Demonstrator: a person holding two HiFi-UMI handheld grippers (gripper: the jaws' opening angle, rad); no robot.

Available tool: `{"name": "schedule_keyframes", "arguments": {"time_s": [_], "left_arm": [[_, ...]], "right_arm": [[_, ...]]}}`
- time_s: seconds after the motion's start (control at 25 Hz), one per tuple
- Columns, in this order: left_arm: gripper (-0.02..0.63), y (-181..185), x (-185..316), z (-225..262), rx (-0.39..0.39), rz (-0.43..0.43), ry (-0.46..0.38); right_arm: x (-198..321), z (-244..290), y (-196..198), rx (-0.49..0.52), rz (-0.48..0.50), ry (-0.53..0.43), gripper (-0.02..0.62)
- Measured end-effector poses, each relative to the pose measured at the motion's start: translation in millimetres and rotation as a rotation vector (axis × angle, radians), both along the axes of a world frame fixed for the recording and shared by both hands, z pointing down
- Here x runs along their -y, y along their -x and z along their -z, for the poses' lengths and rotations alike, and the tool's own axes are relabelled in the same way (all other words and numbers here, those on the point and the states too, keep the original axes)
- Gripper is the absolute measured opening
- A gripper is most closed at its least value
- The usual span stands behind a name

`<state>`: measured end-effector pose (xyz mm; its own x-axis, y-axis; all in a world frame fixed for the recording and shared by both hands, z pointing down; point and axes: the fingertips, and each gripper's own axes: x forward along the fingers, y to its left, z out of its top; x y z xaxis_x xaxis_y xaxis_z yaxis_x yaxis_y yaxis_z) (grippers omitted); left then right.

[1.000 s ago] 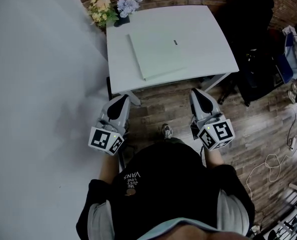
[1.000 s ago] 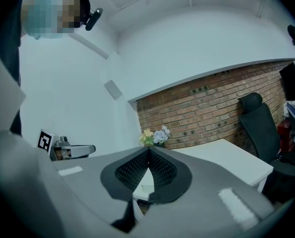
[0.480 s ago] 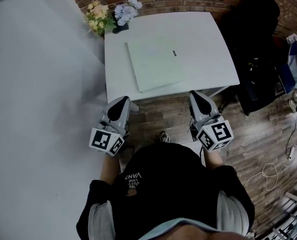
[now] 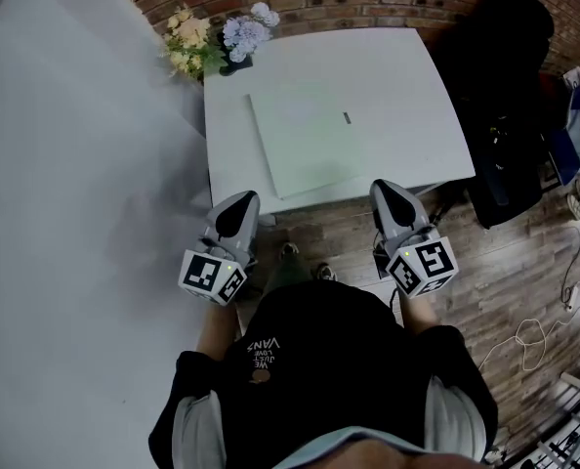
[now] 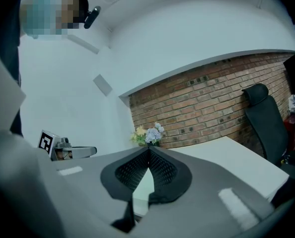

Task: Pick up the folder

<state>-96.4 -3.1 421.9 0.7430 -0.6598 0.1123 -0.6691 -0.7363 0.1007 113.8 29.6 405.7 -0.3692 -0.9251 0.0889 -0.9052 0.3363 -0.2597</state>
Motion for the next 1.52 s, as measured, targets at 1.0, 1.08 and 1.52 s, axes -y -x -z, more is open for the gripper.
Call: {"name": "schedule_keyframes", "arguments": {"time_s": [1.0, 1.08, 1.52], "left_arm": [[0.0, 35, 119, -20, -0.002, -0.242, 0.063], [0.0, 34, 120, -23, -0.005, -0.249, 0.071], [0.0, 30, 139, -40, -0.018, -0.187, 0.121]], "right_arm": [[84, -11, 49, -0.018, -0.232, 0.016, -0.008], [84, -15, 48, -0.025, -0.241, 0.027, -0.008], [117, -34, 31, -0.049, -0.204, 0.069, -0.008]]}}
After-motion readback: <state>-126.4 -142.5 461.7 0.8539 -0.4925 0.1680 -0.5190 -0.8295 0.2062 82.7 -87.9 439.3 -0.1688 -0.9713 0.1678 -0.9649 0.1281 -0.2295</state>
